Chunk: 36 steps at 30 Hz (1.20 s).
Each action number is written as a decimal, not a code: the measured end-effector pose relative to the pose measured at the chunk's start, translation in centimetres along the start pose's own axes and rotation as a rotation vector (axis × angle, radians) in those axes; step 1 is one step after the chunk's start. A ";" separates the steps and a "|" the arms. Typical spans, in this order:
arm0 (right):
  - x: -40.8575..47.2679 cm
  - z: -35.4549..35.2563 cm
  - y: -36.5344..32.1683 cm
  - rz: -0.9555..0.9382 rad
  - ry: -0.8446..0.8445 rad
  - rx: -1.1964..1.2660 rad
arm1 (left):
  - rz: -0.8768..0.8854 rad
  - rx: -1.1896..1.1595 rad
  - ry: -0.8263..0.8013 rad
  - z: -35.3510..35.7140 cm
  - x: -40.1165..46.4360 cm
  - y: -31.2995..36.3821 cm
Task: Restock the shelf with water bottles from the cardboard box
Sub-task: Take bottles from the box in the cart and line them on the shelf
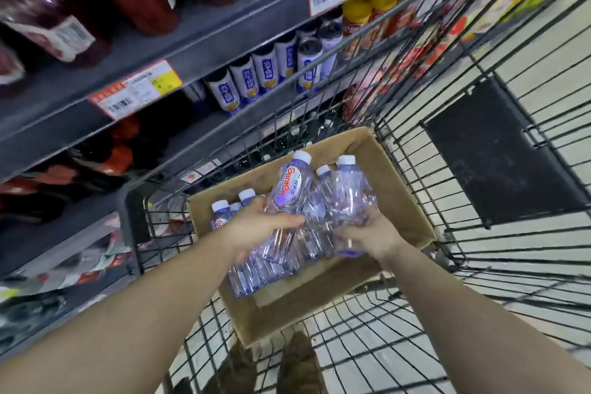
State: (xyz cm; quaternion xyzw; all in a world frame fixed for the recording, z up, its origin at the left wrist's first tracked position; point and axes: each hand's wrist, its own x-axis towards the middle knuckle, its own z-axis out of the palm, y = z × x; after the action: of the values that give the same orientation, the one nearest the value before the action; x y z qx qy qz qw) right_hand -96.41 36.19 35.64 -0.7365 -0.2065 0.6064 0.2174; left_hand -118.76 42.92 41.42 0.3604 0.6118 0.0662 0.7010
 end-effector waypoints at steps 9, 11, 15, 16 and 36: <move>-10.7 3.6 -8.7 -0.146 -0.499 0.118 | 0.193 -0.212 0.089 -2.3 -10.6 3.8; -14.2 5.1 -11.5 -0.202 -0.529 0.082 | 0.255 -0.226 0.113 -3.9 -14.1 4.7; -22.1 9.0 -16.8 -0.345 -0.659 0.039 | 0.413 -0.247 0.121 -8.4 -22.4 6.0; -24.2 10.2 -17.8 -0.381 -0.699 0.035 | 0.453 -0.256 0.122 -9.8 -24.6 5.9; -72.9 57.9 -21.2 -1.115 -0.961 -0.189 | 1.086 -0.271 0.868 -42.9 -80.5 -17.1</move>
State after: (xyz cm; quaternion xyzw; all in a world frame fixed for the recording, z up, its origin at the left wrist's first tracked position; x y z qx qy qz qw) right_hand -167.23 16.21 96.52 -0.1912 -0.6735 0.6412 0.3141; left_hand -183.13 5.66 97.03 0.4652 0.5561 0.6198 0.3003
